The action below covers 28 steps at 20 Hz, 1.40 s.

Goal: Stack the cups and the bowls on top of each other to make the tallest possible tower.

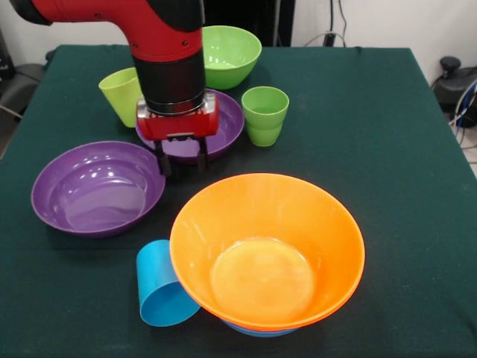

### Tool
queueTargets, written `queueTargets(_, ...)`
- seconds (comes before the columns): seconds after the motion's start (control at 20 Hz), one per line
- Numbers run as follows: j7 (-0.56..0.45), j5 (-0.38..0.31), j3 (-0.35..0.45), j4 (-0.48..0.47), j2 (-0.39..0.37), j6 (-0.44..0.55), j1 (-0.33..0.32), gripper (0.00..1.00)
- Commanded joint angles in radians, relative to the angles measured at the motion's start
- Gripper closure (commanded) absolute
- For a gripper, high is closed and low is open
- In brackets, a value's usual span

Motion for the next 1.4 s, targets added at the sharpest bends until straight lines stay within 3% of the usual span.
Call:
queueTargets(0.05, 0.022, -0.078, -0.071, -0.072, 0.009, -0.019, 0.045, 0.00)
queueTargets(0.85, 0.017, -0.045, -0.078, -0.066, -0.004, -0.025, 0.039, 0.00)
queueTargets(1.4, 0.028, -0.086, -0.090, -0.099, 0.089, -0.122, 0.034, 0.00)
